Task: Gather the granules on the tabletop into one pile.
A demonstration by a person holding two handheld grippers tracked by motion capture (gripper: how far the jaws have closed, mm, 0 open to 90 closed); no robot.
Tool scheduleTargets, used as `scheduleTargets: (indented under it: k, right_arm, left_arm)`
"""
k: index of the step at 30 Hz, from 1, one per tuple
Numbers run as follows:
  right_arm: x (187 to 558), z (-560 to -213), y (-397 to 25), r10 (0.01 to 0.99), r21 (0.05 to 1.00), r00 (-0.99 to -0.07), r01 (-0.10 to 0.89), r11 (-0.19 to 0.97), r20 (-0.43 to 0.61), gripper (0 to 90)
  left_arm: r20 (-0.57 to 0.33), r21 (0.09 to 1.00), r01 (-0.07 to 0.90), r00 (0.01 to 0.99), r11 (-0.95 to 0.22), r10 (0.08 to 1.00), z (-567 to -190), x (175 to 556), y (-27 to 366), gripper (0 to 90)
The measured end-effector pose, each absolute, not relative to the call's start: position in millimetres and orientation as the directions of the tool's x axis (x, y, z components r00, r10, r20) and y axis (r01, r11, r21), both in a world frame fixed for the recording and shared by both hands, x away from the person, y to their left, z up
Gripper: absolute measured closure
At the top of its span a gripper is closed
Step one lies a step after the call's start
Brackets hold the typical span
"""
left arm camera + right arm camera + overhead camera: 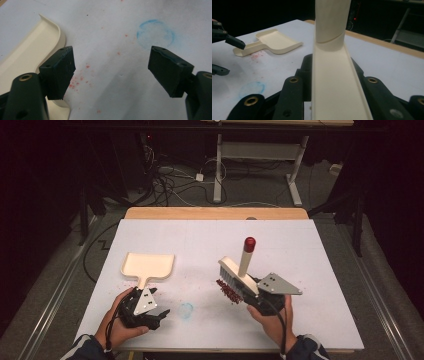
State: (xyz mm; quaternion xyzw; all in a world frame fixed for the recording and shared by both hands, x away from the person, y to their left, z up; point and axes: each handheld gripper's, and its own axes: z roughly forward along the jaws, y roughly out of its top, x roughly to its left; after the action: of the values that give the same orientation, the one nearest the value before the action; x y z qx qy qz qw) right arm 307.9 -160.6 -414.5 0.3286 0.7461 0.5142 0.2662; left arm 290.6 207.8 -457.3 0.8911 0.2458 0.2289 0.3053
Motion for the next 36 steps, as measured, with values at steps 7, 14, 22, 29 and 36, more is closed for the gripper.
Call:
scheduleTargets:
  k: [7, 14, 22, 29, 36]
  right_arm:
    - [303.3, -403.7, -203.2, 0.785, 0.926, -0.611, 0.227, 0.301, -0.105, 67.3]
    - [300.6, -413.1, -227.8, 0.79, 0.889, -0.599, 0.28, 0.361, -0.132, 67.3]
    - [282.7, -426.4, -246.1, 0.745, 0.853, -0.66, 0.33, 0.404, -0.098, 67.4]
    - [287.3, -436.8, -226.6, 0.743, 0.852, -0.664, 0.34, 0.398, -0.082, 67.4]
    - [288.8, -432.2, -216.6, 0.731, 0.868, -0.674, 0.294, 0.4, -0.109, 67.4]
  left_arm:
    - [0.267, 0.652, 0.295, 0.773, -0.699, 0.575, -456.8, 290.2, 206.0, 21.0]
    - [0.27, 0.647, 0.291, 0.777, -0.705, 0.569, -457.3, 289.8, 205.4, 21.0]
    - [0.272, 0.638, 0.292, 0.78, -0.713, 0.563, -458.5, 290.4, 204.1, 21.1]
    - [0.268, 0.631, 0.29, 0.788, -0.719, 0.553, -459.3, 291.2, 201.1, 21.1]
    - [0.274, 0.634, 0.289, 0.784, -0.718, 0.557, -459.1, 290.7, 203.2, 21.1]
